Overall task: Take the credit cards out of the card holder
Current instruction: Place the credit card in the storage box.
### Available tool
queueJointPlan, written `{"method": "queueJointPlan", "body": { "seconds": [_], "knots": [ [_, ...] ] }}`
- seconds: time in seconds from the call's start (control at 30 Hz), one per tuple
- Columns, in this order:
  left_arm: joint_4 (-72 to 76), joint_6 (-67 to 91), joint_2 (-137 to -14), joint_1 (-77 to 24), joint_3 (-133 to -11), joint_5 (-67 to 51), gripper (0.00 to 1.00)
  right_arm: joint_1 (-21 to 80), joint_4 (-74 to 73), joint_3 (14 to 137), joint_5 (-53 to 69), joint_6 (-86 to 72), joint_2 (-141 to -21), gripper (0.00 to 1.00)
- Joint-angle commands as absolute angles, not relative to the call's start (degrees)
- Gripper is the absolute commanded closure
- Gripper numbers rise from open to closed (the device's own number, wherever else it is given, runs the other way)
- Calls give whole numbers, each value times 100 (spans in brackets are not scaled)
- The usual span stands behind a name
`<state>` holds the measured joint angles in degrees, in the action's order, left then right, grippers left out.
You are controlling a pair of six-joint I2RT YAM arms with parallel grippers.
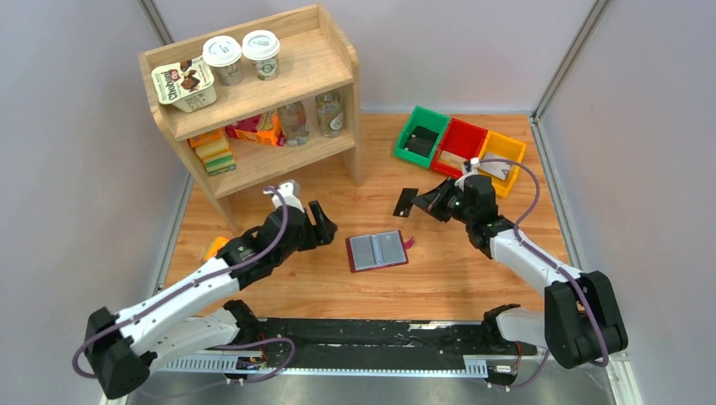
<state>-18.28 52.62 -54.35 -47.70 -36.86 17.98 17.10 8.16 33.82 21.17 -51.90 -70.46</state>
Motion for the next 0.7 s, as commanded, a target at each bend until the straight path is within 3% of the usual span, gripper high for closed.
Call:
{"method": "queueJointPlan", "body": {
  "seconds": [0.0, 0.1, 0.3, 0.47, 0.67],
  "knots": [
    [-3204, 4360, -4380, -4246, -4358, 2293, 20, 1688, 1248, 3901, 477, -5923, -7109, 100],
    [-3760, 3668, -3816, -3720, -4693, 2556, 18, 1696, 1335, 4314, -331, -6143, -7504, 100],
    [-4526, 2253, -3025, -3630, -5379, 3708, 17, 1766, 1346, 5394, -1694, -6495, -8550, 100],
    [-4430, 1767, -2488, -3630, -4984, 4771, 17, 1881, 950, 6616, -2749, -6934, -9640, 100],
    [-4237, 1960, -1846, -3630, -4386, 4948, 17, 2091, 607, 7785, -3910, -7172, -10818, 100]
  ]
}}
